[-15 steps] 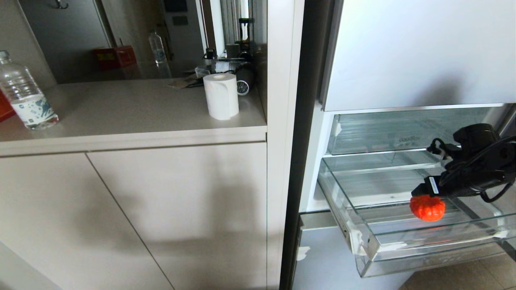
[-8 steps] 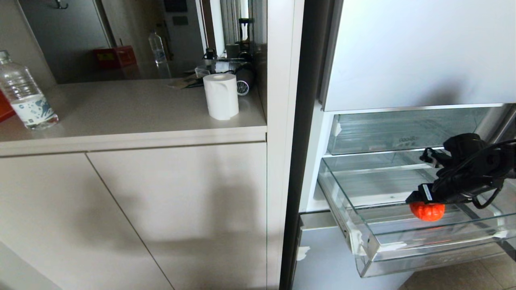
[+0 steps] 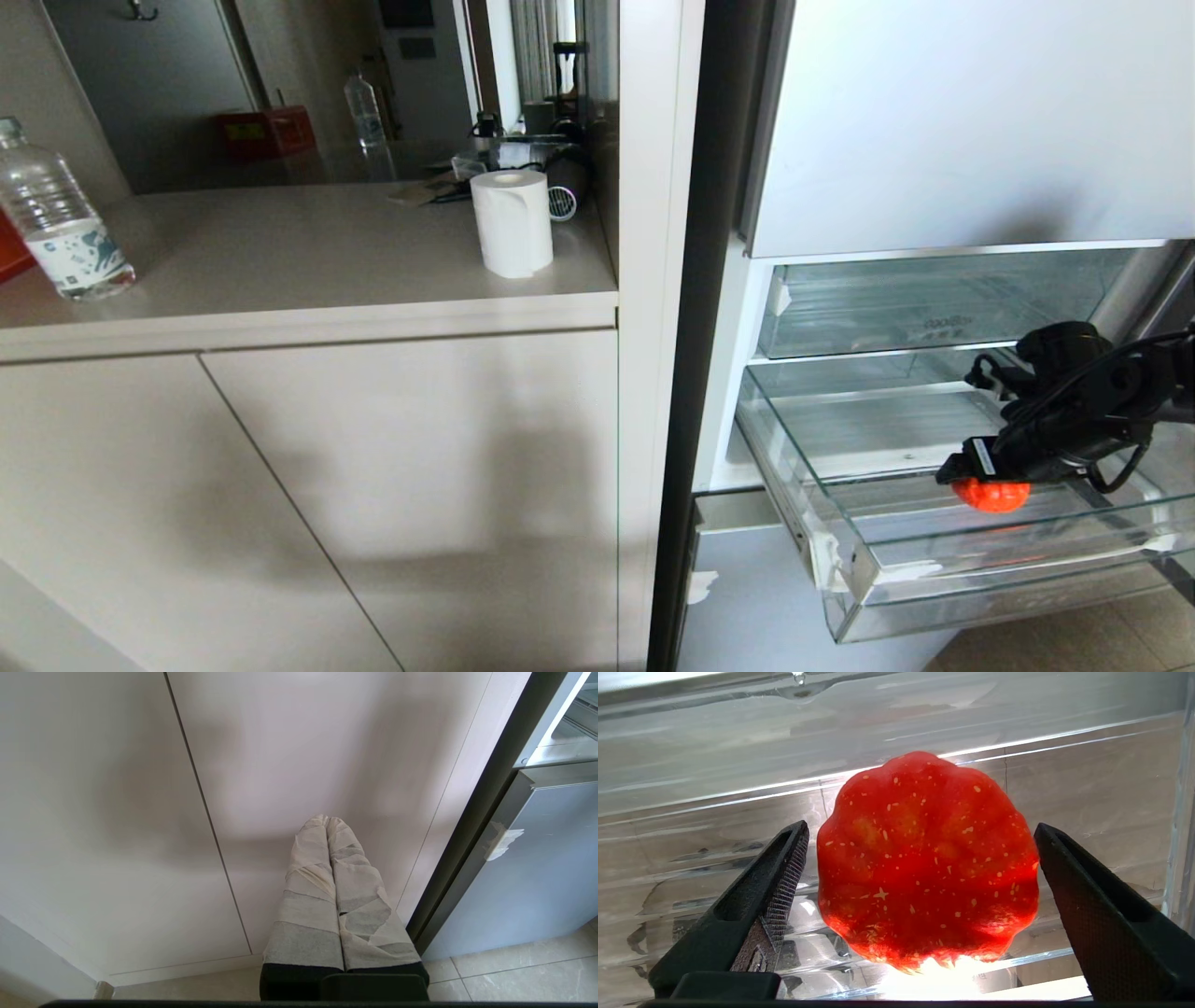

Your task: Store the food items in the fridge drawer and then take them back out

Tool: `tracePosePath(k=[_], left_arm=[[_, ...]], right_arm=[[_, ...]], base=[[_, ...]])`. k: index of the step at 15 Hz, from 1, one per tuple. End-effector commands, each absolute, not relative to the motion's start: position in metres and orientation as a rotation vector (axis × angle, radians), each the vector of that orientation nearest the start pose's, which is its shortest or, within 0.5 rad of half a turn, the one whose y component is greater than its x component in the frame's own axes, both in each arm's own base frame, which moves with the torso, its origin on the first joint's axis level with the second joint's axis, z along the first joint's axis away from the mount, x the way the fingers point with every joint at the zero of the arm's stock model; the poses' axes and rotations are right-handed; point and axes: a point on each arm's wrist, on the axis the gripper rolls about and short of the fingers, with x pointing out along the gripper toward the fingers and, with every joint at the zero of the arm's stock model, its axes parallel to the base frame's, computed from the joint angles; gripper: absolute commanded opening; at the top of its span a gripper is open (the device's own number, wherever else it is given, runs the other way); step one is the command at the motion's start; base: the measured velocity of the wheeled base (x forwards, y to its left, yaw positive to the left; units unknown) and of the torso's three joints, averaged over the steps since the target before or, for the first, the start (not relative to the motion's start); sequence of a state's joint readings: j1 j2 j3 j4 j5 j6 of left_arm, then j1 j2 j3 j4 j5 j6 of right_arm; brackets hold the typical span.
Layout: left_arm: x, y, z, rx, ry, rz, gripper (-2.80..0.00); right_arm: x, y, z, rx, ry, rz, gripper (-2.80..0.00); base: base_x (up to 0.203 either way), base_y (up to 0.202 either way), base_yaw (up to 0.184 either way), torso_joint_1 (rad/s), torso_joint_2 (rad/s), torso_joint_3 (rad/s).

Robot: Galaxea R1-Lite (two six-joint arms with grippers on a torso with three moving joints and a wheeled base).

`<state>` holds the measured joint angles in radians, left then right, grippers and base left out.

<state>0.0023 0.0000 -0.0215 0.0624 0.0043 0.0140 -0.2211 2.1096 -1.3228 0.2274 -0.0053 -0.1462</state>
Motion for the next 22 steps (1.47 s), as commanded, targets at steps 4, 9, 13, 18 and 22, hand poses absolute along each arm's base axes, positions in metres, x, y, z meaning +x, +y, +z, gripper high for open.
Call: tracePosePath(k=[4,9,13,18,22], left_arm=[[-0.024,0.000,0.075,0.014,0.043,0.007,-2.80],[-0.024,0.000,0.075,0.014,0.043,0.007,-2.80],[-0.024,0.000,0.075,0.014,0.043,0.007,-2.80],[-0.024,0.000,0.075,0.014,0.043,0.006,-2.80],[-0.024,0.000,0.075,0.015,0.043,0.007,-2.80]], right_arm=[[0.370,-0.083,0.093,-0.026,1.055,-0.127,-2.80],[0.369,-0.083,0.096,-0.022,1.046,-0.126,-2.80],[0.356,-0.079,0.137,-0.021,0.934,-0.131,-2.80],[0.304,-0.064,0.206,-0.022,0.669,-0.153,-2.80],[0.231,-0.052,0.251,-0.052,0.373,-0.192,-2.80]], base=[[0.000,0.000,0.000,0.000,0.00,0.000],[0.000,0.000,0.000,0.000,0.00,0.000],[0.000,0.000,0.000,0.000,0.00,0.000],[0.000,0.000,0.000,0.000,0.00,0.000],[0.000,0.000,0.000,0.000,0.00,0.000]])
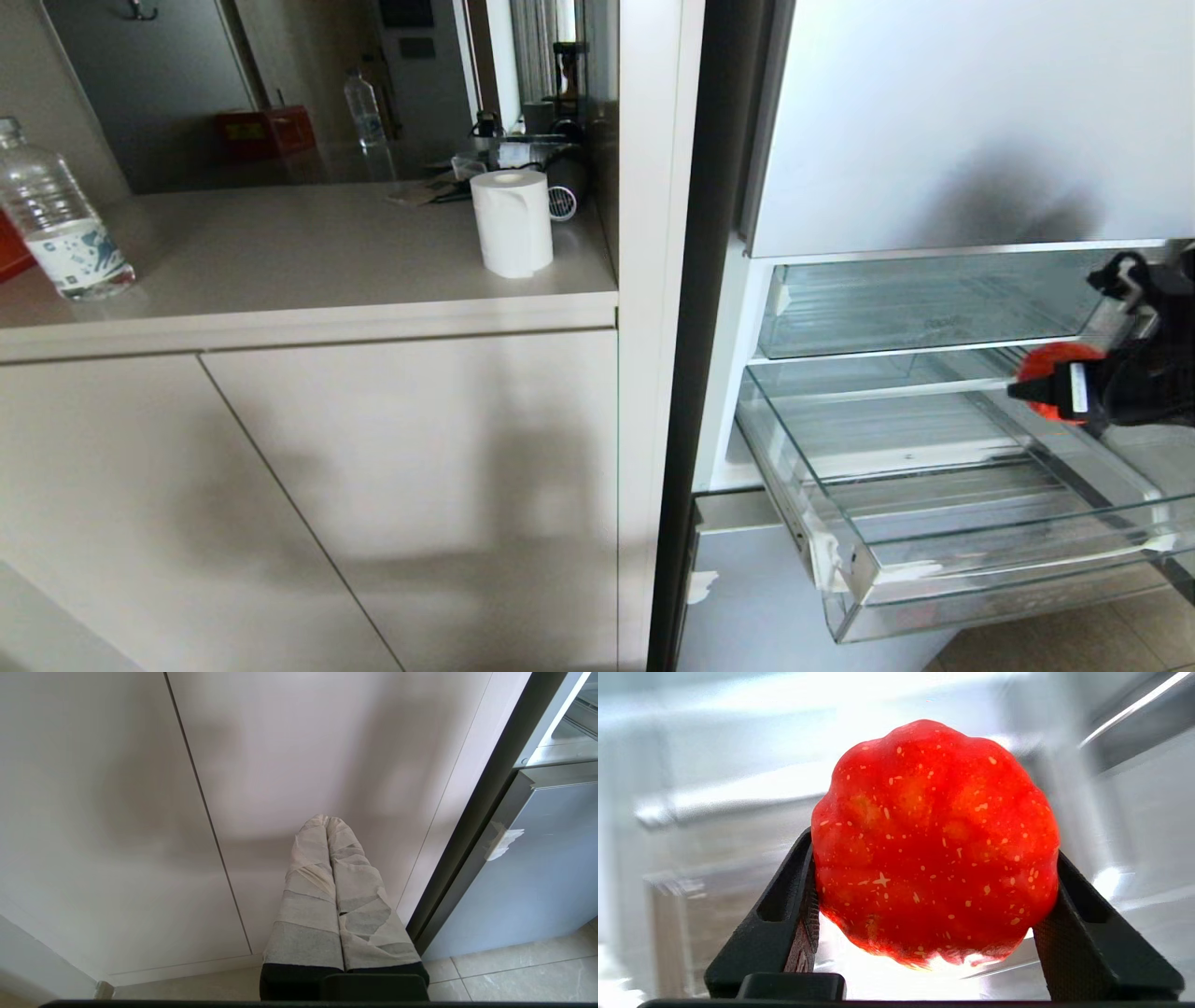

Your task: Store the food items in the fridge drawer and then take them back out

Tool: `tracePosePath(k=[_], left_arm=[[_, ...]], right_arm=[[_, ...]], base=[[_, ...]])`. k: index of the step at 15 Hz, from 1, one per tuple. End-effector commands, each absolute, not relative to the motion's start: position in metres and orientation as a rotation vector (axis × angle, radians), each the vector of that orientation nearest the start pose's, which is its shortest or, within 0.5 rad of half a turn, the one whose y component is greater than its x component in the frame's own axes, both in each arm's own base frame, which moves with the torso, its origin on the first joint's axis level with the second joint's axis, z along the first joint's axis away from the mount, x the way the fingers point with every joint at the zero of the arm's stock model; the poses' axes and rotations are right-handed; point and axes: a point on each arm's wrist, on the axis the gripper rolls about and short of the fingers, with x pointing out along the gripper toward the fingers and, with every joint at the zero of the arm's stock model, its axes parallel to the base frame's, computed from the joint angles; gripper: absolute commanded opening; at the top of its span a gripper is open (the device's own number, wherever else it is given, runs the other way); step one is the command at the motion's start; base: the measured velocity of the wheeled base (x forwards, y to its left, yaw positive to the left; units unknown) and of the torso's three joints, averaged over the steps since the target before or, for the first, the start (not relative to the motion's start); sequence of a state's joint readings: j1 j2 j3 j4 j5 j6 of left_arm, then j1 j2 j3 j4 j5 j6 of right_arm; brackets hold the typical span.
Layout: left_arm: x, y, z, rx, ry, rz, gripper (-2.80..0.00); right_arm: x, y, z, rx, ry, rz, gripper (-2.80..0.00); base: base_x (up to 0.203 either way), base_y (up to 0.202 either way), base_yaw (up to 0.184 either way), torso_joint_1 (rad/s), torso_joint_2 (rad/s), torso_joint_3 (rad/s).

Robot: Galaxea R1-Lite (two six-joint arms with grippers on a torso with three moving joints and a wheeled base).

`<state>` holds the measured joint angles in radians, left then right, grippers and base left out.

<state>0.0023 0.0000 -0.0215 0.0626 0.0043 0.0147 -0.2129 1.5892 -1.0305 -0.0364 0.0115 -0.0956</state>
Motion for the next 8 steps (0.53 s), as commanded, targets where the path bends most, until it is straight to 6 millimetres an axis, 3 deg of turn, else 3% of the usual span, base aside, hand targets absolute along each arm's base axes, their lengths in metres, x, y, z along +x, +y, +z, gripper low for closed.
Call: tracePosePath(k=[1,4,8], left_arm=[[-0.024,0.000,0.075,0.014,0.043,0.007,-2.80],[-0.024,0.000,0.075,0.014,0.043,0.007,-2.80],[-0.024,0.000,0.075,0.014,0.043,0.007,-2.80]], right_arm=[[0.211,-0.053,0.261,-0.058,0.296,-0.223,-2.80],[0.144,-0.070,0.287,-0.059,0.073,-0.445,-2.80],[0.079,-0.106,0.308,0.072,-0.138,-0.906,-2.80]], base=[[0.000,0.000,0.000,0.000,0.00,0.000],[0.000,0.000,0.000,0.000,0.00,0.000],[0.000,0.000,0.000,0.000,0.00,0.000]])
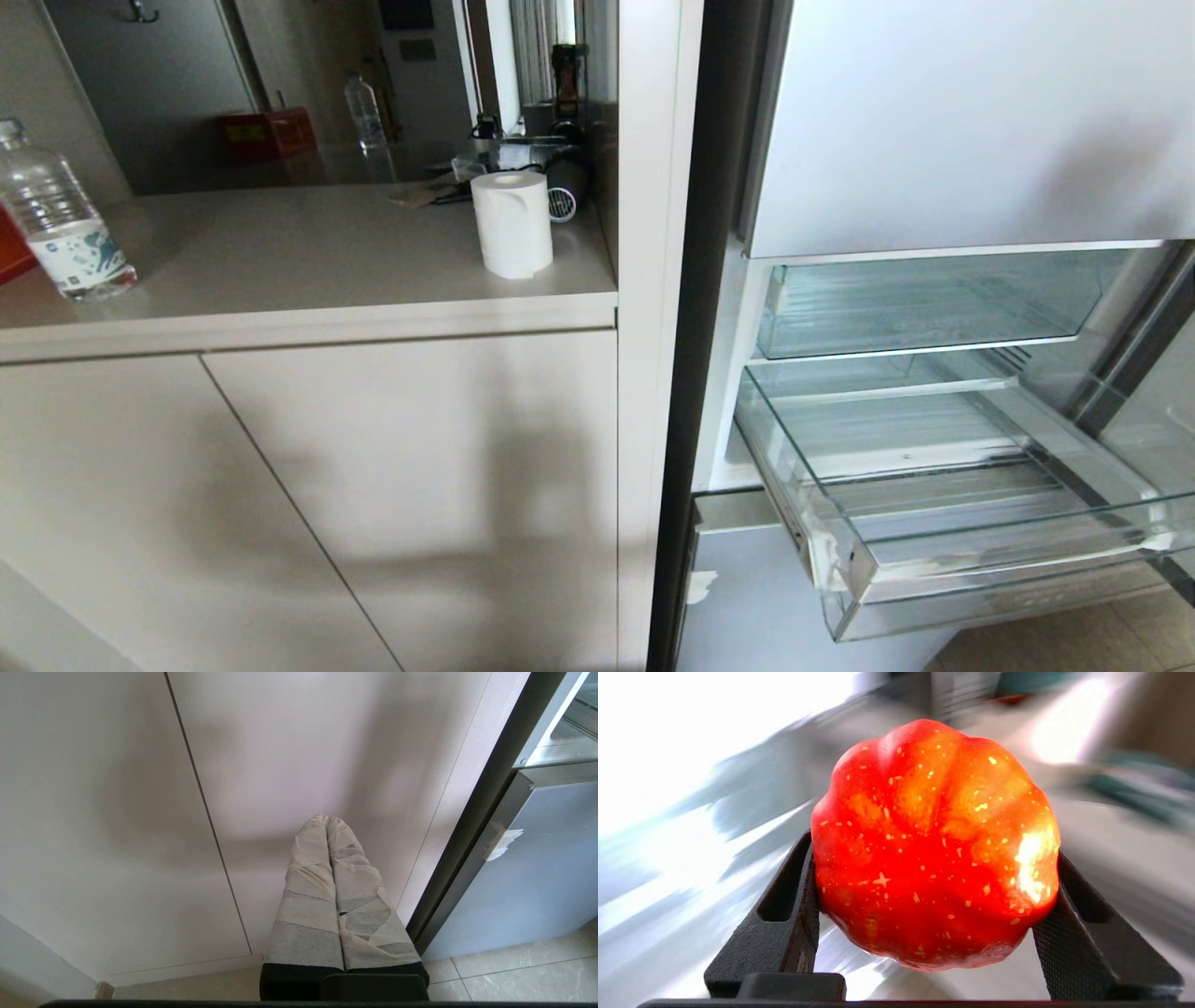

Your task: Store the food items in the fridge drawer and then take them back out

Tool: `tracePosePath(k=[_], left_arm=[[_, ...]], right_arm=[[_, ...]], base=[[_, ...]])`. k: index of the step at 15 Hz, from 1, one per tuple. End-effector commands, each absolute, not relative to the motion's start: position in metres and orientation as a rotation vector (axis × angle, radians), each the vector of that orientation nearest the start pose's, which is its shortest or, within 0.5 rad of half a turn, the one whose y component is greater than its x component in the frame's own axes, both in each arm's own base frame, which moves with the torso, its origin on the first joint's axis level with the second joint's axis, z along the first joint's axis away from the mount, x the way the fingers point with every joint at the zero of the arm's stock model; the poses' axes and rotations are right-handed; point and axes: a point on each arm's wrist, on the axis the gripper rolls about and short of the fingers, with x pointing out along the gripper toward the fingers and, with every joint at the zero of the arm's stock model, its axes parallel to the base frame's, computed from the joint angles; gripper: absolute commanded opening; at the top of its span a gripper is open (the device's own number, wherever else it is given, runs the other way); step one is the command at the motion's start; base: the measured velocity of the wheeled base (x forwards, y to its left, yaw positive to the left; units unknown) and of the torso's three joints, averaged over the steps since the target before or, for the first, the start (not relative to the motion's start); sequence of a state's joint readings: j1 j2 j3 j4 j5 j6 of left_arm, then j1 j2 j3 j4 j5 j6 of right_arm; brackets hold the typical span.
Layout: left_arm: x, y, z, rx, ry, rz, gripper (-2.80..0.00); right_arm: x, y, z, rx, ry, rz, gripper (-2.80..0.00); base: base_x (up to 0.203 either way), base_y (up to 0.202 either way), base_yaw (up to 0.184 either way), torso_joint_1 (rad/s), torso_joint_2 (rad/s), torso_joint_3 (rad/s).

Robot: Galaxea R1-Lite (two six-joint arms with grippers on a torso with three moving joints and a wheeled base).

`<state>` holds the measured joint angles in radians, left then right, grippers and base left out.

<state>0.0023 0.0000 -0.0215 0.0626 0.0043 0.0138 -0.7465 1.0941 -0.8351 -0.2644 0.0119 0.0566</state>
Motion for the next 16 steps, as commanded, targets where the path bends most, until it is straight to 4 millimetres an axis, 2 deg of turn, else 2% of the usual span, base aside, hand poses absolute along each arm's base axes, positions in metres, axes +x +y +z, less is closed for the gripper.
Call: tracePosePath(k=[1,5,7,12,16], left_arm=[[-0.024,0.000,0.075,0.014,0.043,0.007,-2.80],[-0.024,0.000,0.075,0.014,0.043,0.007,-2.80],[-0.025,0.000,0.075,0.014,0.041,0.007,-2.80],[-0.024,0.000,0.075,0.014,0.043,0.006,-2.80],[-0.024,0.000,0.075,0.014,0.043,0.007,-2.80]], right_arm=[[0.066,-0.112,0.311,0.106,-0.184,-1.001,-2.80],[0.021,-0.131,0.321,0.153,-0.361,-1.249,-2.80],[-0.002,-0.148,0.325,0.142,-0.437,-1.349,-2.80],[-0.065,-0.229,0.310,0.193,-0.453,-1.489,-2.80],[-0.123,-0.290,0.277,0.257,-0.475,-1.605,-2.80]], base=[[0.000,0.000,0.000,0.000,0.00,0.000],[0.000,0.000,0.000,0.000,0.00,0.000],[0.000,0.000,0.000,0.000,0.00,0.000],[0.000,0.000,0.000,0.000,0.00,0.000],[0.000,0.000,0.000,0.000,0.00,0.000]])
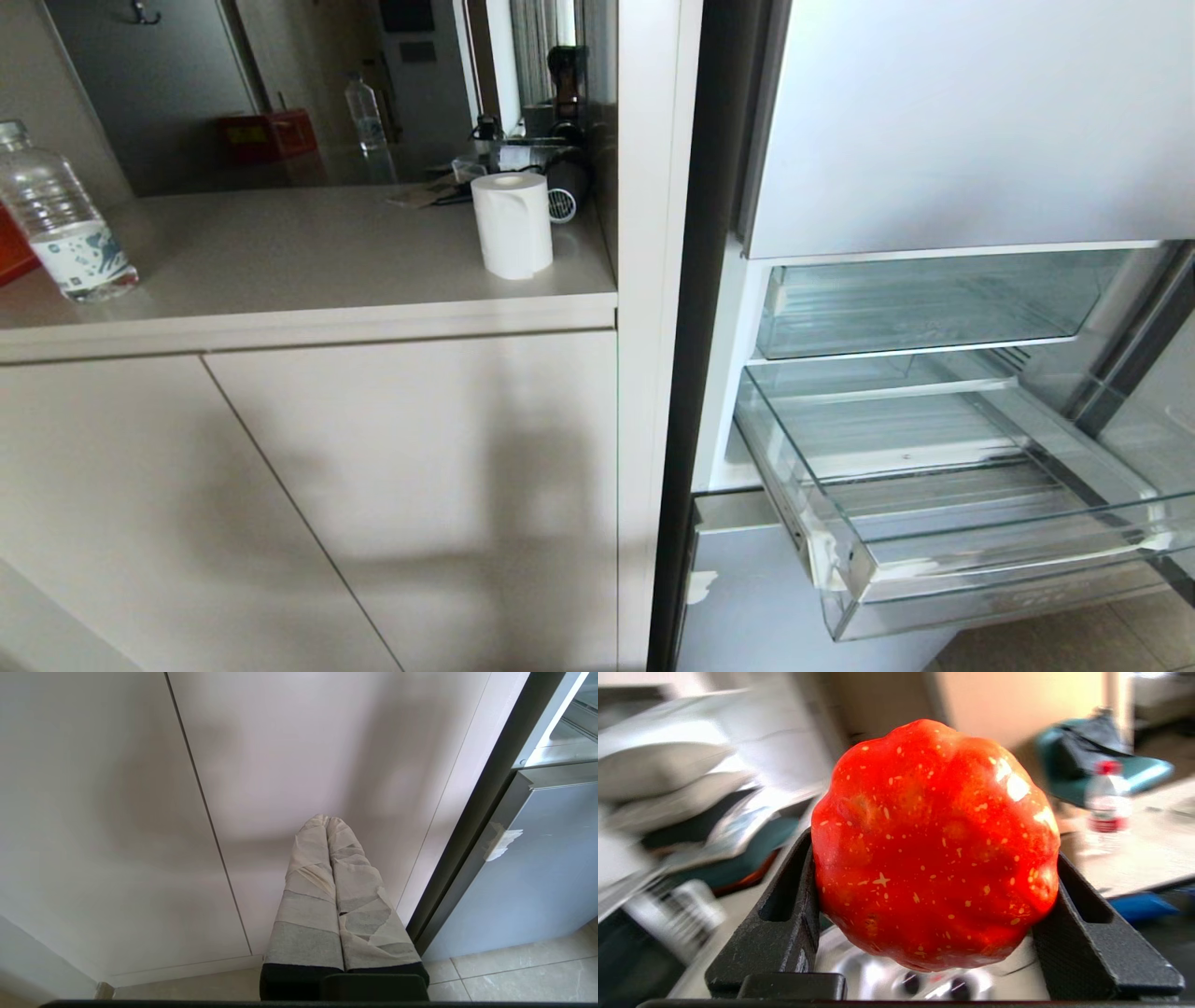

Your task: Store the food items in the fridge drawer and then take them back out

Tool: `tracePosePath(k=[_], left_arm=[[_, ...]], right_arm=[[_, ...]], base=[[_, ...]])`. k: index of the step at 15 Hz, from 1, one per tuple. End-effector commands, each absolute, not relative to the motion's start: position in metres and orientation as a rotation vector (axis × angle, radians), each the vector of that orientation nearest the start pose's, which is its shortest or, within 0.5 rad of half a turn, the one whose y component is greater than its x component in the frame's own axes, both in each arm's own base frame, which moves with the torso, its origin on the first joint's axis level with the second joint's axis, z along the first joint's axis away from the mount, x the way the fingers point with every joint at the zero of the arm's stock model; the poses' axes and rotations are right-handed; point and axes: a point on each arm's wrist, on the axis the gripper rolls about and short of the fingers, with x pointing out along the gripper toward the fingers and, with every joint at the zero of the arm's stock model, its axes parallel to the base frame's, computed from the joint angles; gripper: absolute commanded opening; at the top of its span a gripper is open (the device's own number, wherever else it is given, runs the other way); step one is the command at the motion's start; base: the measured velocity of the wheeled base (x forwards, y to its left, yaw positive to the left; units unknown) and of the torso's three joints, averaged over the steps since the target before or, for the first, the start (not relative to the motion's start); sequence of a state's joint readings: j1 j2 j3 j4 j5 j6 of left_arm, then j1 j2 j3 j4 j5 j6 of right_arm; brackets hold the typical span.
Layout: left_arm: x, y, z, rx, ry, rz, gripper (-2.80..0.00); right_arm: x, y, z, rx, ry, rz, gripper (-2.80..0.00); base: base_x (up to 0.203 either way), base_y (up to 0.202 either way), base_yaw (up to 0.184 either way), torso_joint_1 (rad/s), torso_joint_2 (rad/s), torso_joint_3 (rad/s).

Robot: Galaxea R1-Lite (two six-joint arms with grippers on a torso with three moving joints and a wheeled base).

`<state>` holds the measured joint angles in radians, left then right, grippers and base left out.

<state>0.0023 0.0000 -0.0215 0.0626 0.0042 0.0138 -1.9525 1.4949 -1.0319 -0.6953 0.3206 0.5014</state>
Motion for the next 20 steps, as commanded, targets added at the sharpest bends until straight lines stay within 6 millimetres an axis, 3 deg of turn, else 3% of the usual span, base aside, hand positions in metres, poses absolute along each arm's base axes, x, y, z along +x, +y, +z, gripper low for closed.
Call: tracePosePath(k=[1,5,9,13,20], left_arm=[[-0.024,0.000,0.075,0.015,0.043,0.007,-2.80],[-0.024,0.000,0.075,0.014,0.043,0.007,-2.80],[-0.024,0.000,0.075,0.014,0.043,0.007,-2.80],[-0.024,0.000,0.075,0.014,0.043,0.007,-2.80],[-0.024,0.000,0.075,0.015,0.043,0.007,-2.80]], right_arm=[[-0.137,-0.304,0.268,0.276,-0.484,-1.628,-2.80],[-0.190,-0.351,0.232,0.336,-0.505,-1.703,-2.80],[-0.219,-0.391,0.188,0.413,-0.473,-1.738,-2.80],[-0.230,-0.414,0.129,0.524,-0.351,-1.758,-2.80],[-0.234,-0.438,0.075,0.570,-0.235,-1.748,-2.80]], base=[[0.000,0.000,0.000,0.000,0.00,0.000],[0.000,0.000,0.000,0.000,0.00,0.000],[0.000,0.000,0.000,0.000,0.00,0.000],[0.000,0.000,0.000,0.000,0.00,0.000],[0.000,0.000,0.000,0.000,0.00,0.000]])
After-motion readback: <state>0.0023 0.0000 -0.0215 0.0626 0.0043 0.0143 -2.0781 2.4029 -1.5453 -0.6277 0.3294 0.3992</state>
